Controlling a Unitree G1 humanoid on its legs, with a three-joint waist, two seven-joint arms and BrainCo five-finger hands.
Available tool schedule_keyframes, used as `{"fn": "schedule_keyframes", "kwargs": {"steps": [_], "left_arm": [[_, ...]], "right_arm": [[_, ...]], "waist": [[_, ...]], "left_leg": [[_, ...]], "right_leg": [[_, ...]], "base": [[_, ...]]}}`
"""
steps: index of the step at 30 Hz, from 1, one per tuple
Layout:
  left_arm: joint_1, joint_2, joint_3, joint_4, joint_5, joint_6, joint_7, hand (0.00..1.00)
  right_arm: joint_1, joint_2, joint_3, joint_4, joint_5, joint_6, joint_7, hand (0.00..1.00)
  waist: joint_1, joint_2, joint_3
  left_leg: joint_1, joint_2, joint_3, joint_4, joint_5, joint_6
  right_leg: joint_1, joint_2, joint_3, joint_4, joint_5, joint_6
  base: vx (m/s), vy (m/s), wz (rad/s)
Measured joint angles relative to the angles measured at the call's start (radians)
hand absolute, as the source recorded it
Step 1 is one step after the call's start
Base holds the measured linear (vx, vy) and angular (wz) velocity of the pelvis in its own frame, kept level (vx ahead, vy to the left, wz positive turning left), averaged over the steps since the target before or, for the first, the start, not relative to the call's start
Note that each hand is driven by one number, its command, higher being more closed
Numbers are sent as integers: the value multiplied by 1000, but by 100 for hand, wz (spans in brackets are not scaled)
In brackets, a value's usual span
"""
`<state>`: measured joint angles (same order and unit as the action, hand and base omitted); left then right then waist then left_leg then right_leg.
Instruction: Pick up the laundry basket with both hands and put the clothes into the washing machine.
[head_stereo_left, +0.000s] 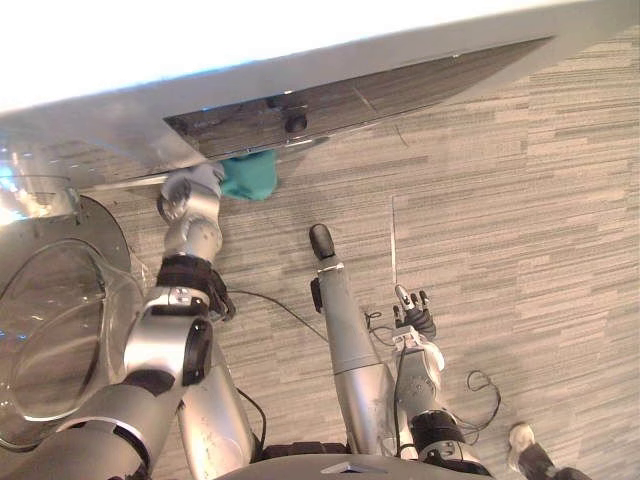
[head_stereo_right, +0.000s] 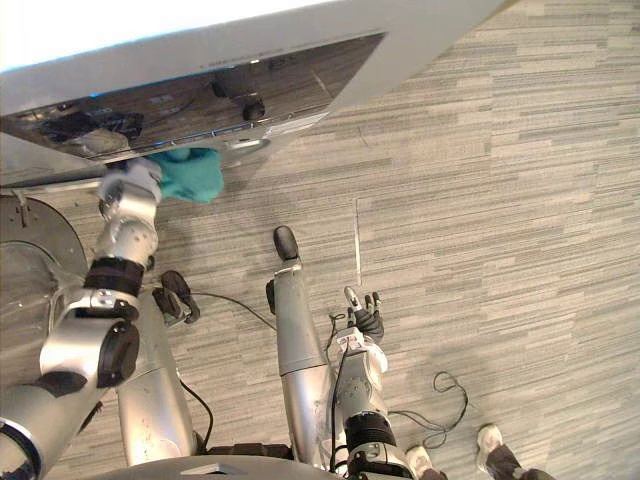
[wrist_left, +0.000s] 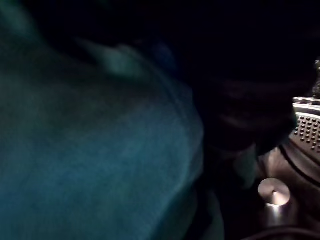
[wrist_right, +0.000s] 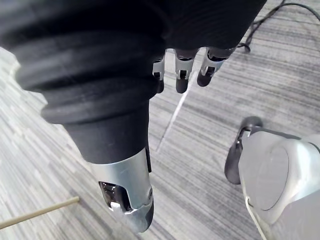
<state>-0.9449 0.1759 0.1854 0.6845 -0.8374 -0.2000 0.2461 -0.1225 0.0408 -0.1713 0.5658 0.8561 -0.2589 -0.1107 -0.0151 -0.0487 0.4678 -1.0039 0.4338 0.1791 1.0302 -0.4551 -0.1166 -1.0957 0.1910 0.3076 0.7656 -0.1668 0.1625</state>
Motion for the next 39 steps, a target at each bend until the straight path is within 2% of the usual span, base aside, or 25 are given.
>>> {"fn": "schedule_keyframes", "kwargs": {"steps": [9, 13, 15, 16, 20, 21, 22, 24, 27, 32, 39], "left_arm": [[-316, 187, 73, -47, -143, -68, 40, 100], [-362, 234, 43, -44, -181, -117, 39, 100], [-389, 245, -2, -29, -181, -106, 41, 100], [-423, 258, -42, -3, -179, -95, 41, 0], [-477, 300, -154, 15, -17, -52, 54, 0], [-490, 313, -195, 18, 107, -33, 80, 0], [-502, 322, -220, 20, 175, -24, 99, 0], [-561, 359, -319, 44, 404, 25, 160, 0], [-628, 390, -420, 89, 601, 72, 193, 0], [-667, 432, -465, 151, 649, 93, 198, 0], [-702, 436, -461, 162, 645, 94, 200, 0]], "right_arm": [[39, 0, -1, 4, 51, 0, 29, 0], [42, -5, -1, 11, 60, 1, 44, 0], [42, -10, -1, 15, 60, 1, 46, 0], [42, -14, -1, 23, 60, 1, 47, 0], [56, -27, -1, 38, 71, 1, 76, 0], [72, -31, -1, 36, 83, 0, 86, 0], [81, -33, -1, 36, 85, 0, 87, 0], [112, -42, -2, 39, 103, -1, 88, 0], [134, -40, -27, 45, 128, -2, 89, 0], [141, -40, -41, 66, 129, -2, 89, 0], [146, -40, -56, 75, 128, -3, 89, 0]], "waist": [[7, -9, 28], [5, -9, 28], [9, -9, 31], [11, -10, 34], [19, -10, 45], [21, -10, 45], [22, -10, 45], [26, -13, 57], [23, -15, 58], [3, -17, 60], [-2, -17, 60]], "left_leg": [[-61, 13, -30, 15, 0, 0], [-68, 12, -30, 15, 0, 0], [-83, 11, -34, 17, 0, 0], [-90, 10, -36, 20, 1, 0], [-109, 10, -44, 38, 1, 0], [-122, 11, -47, 45, 1, 0], [-130, 11, -50, 50, 1, 0], [-156, 11, -56, 66, 4, 5], [-194, 9, -68, 80, 12, 19], [-218, 4, -64, 101, 16, 31], [-248, 3, -67, 120, 18, 38]], "right_leg": [[-29, 8, -24, -19, 17, -1], [-35, 7, -29, -21, 17, -2], [-46, 6, -36, -20, 19, -3], [-53, 6, -38, -17, 19, -4], [-66, 7, -43, -10, 23, -3], [-75, 6, -45, -8, 27, -2], [-82, 7, -46, -7, 29, -2], [-98, 6, -47, -8, 44, -2], [-121, 2, -51, -17, 67, 1], [-134, -5, -45, -38, 97, 8], [-155, -8, -45, -41, 112, 12]], "base": [[33, 51, -3], [36, 42, 1], [25, 38, 4], [28, 43, 2], [22, 39, 1], [4, 35, -1], [-1, 46, -2], [-6, 53, -5], [-35, 72, -1], [-18, 67, -8], [15, 57, -2]]}}
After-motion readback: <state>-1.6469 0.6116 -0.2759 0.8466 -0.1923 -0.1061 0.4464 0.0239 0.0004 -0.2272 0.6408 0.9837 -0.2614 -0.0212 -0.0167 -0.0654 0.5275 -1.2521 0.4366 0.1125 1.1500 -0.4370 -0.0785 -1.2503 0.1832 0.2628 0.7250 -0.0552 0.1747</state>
